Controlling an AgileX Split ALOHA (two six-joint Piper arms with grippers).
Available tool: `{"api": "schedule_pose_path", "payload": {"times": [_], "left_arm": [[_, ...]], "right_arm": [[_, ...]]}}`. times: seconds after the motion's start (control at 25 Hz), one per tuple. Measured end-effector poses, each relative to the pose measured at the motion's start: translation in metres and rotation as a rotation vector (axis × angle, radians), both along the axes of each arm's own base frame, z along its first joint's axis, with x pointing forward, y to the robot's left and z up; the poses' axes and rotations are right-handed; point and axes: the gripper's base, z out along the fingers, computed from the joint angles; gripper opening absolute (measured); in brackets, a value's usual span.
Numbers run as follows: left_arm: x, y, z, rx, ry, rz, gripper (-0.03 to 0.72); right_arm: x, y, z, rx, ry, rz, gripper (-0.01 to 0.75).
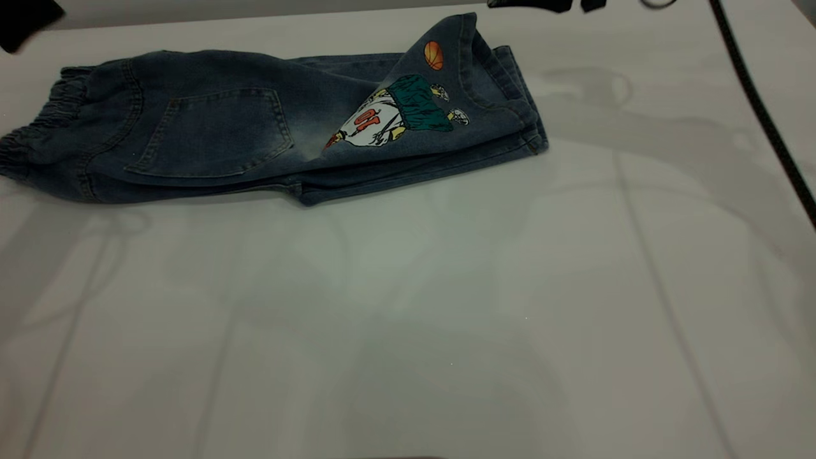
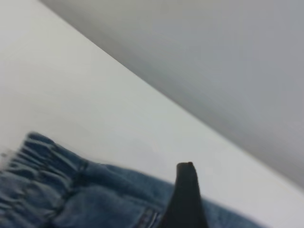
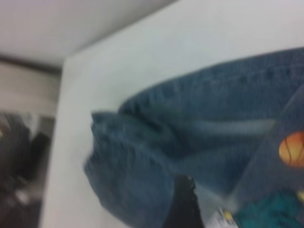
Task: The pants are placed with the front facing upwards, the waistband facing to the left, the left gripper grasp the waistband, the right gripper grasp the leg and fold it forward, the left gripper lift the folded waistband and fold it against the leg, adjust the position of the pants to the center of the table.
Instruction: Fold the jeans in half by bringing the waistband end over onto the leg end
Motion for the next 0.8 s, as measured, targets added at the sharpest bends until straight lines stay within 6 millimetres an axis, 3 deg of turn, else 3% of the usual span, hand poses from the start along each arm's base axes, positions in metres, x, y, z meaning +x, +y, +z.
{"api": "schedule_pose_path", "payload": {"times": [0.16, 0.36, 0.56, 0.8], "left_arm": [[-0.018, 0.007, 0.026, 0.228, 0.170, -0.069, 0.549], [-0.045, 0.024, 0.054, 0.407, 0.378, 0.036, 0.526], [-0.061, 0.040, 0.045, 0.500, 0.599, 0.144, 0.506], [-0.069, 0.050, 0.029, 0.670, 0.813, 0.102, 0.503]], "right_arm": [[-0.012, 0.000, 0.014, -0.146, -0.017, 0.134, 0.498], [-0.027, 0.003, 0.020, -0.315, 0.048, 0.240, 0.479], [-0.036, 0.015, 0.019, -0.385, 0.091, 0.320, 0.475], [-0.041, 0.023, 0.019, -0.386, 0.101, 0.355, 0.475]]}}
